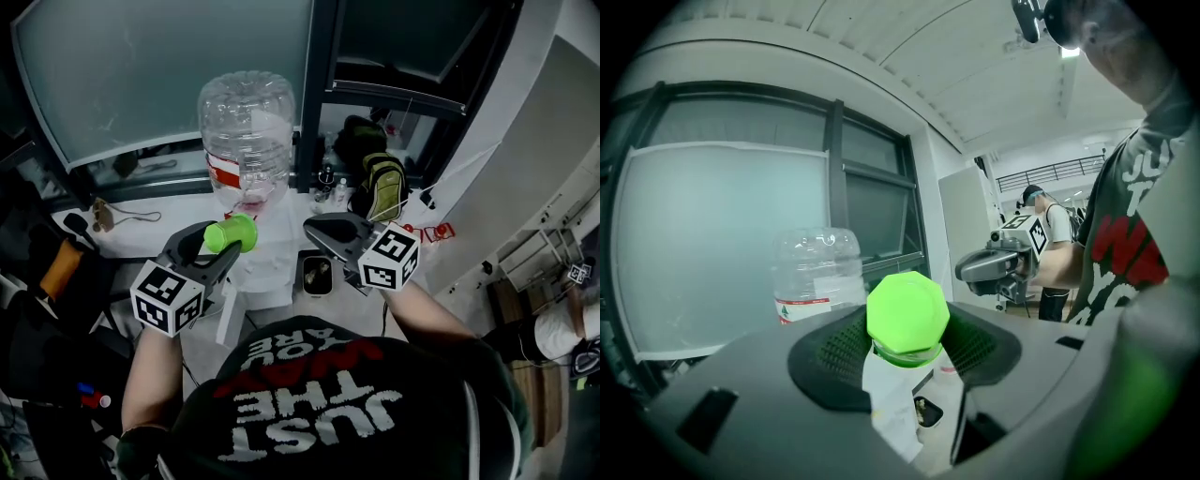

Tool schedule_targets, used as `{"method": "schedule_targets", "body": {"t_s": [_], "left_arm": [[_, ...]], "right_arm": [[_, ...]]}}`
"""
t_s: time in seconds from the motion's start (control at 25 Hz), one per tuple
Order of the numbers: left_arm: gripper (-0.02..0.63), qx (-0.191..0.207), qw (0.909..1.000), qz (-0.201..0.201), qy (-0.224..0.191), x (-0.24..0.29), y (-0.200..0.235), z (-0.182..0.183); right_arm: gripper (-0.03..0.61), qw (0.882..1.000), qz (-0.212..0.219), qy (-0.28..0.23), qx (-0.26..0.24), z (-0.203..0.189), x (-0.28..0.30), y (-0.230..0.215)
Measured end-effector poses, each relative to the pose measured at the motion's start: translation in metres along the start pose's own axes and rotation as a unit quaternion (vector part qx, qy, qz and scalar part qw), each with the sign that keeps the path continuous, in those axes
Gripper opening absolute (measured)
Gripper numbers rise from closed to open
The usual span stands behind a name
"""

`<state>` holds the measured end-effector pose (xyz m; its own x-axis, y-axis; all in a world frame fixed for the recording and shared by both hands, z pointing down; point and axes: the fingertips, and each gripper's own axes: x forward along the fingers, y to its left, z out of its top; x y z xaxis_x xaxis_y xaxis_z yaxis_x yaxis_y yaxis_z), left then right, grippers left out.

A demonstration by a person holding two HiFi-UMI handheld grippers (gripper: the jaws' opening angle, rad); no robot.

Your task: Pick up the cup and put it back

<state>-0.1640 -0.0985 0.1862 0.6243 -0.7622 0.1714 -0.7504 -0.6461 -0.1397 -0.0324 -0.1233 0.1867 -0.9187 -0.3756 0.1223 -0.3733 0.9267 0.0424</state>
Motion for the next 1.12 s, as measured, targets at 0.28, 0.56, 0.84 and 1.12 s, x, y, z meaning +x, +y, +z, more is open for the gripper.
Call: {"method": "schedule_targets", "body": {"t_s": [0.28,0.56,0.84,1.12], "left_arm": [[0.235,-0.001,1.0,-0.006,0.0,0.003,0.001,-0.004],[0.235,-0.014,0.9996,-0.013,0.021,0.012,-0.003,-0.026],[0.235,-0.06,0.9954,-0.031,0.069,0.027,-0.021,-0.083],[0.235,-0.11,0.9822,-0.036,0.148,0.08,-0.028,-0.195]], "right_arm": [[0.035,1.0,-0.005,0.004,-0.003,-0.002,0.001,-0.001],[0.035,1.0,0.0,0.005,0.002,-0.003,0.003,0.0],[0.035,0.999,0.011,0.018,0.026,-0.028,0.009,0.004],[0.035,0.996,0.015,0.044,0.081,-0.122,0.025,-0.025]]}}
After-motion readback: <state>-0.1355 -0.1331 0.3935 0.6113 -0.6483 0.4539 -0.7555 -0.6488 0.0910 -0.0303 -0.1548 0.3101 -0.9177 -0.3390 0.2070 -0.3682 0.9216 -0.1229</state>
